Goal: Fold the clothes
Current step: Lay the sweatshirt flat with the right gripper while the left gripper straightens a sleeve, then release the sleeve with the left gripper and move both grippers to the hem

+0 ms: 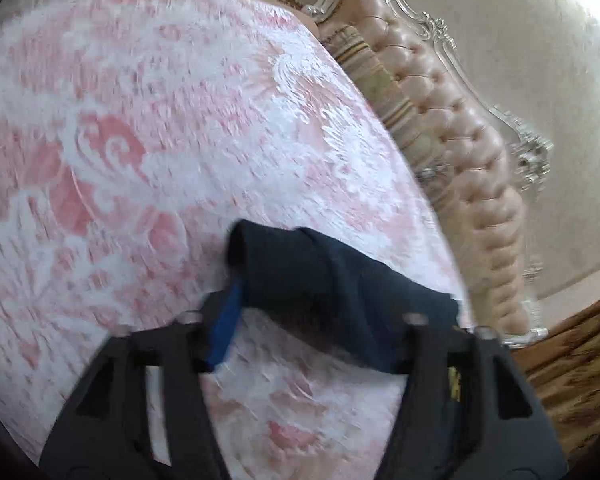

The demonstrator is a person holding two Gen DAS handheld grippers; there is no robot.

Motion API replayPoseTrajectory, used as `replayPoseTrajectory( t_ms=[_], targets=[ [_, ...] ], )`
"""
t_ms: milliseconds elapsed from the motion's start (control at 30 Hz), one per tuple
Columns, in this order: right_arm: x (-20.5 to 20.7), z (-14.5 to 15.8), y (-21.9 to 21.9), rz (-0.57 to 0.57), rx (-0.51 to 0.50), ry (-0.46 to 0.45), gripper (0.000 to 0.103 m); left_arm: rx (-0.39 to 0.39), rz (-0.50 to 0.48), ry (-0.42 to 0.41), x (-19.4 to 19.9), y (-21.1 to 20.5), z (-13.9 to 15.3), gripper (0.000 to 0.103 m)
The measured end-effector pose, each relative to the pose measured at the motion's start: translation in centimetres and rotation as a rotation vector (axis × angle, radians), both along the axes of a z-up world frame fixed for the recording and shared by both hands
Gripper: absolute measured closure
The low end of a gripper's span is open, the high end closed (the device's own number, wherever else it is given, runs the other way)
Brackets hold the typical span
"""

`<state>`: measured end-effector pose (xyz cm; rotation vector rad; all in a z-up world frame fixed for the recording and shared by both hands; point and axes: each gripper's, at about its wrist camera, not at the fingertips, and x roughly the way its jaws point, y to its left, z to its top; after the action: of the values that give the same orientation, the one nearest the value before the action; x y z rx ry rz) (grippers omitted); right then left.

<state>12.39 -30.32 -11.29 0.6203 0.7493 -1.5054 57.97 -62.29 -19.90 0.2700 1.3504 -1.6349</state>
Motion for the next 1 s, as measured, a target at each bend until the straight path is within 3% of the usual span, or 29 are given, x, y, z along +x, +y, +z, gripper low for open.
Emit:
replayPoseTrajectory(
  t_ms=[33, 67, 167, 267, 300, 333, 433, 500, 567, 600, 800, 1000],
  targets=[
    [0.2, -0.1, 0.0, 0.004, 0.002, 0.003, 0.032, 0.013, -0.002, -0.032, -0.2, -0.3, -0.1, 0.071],
    [0.4, -0.1, 0.0, 0.008, 0.005, 0.006, 0.032, 0.001, -0.005, -0.064, -0.1, -0.4, 0.1, 0.087],
    [0.6, -0.3, 0.3, 0.015, 0.010, 0.013, 0.032, -0.056, -0.018, -0.173, 0.1, -0.6, 1.3, 0.093],
    [0.4, -0.4, 0.7, 0.004, 0.019, 0.022, 0.032, -0.311, -0.039, -0.512, -1.7, 0.8, 5.2, 0.100],
    [0.3, -0.4, 0.8, -0.001, 0.018, 0.024, 0.032, -0.361, -0.057, -0.521, -1.8, 1.3, 5.8, 0.100],
    [0.1, -0.4, 0.8, -0.008, 0.019, 0.022, 0.032, -0.404, -0.077, -0.516, -1.7, 1.9, 6.4, 0.100],
    [-0.4, -0.7, 0.8, -0.026, 0.026, 0.011, 0.032, -0.273, -0.092, -0.365, -0.2, 1.1, 4.8, 0.099],
    [-0.4, -0.9, 0.7, -0.029, 0.030, 0.008, 0.032, -0.229, -0.092, -0.269, 0.2, 1.2, 4.1, 0.090],
    [-0.2, -1.1, 0.6, -0.027, 0.034, 0.009, 0.032, -0.179, -0.073, -0.182, 0.7, 1.5, 3.3, 0.044],
    [-0.1, -1.2, 0.5, -0.024, 0.036, 0.010, 0.032, -0.154, -0.058, -0.143, 0.8, 1.6, 2.8, 0.039],
    [0.6, -1.3, 0.5, -0.004, 0.039, 0.017, 0.032, -0.008, -0.005, -0.031, -0.4, 2.0, -0.2, 0.040],
    [1.0, -1.5, 0.6, 0.014, 0.044, 0.025, 0.032, 0.047, 0.098, 0.103, -0.9, 0.2, -1.4, 0.046]
  ],
)
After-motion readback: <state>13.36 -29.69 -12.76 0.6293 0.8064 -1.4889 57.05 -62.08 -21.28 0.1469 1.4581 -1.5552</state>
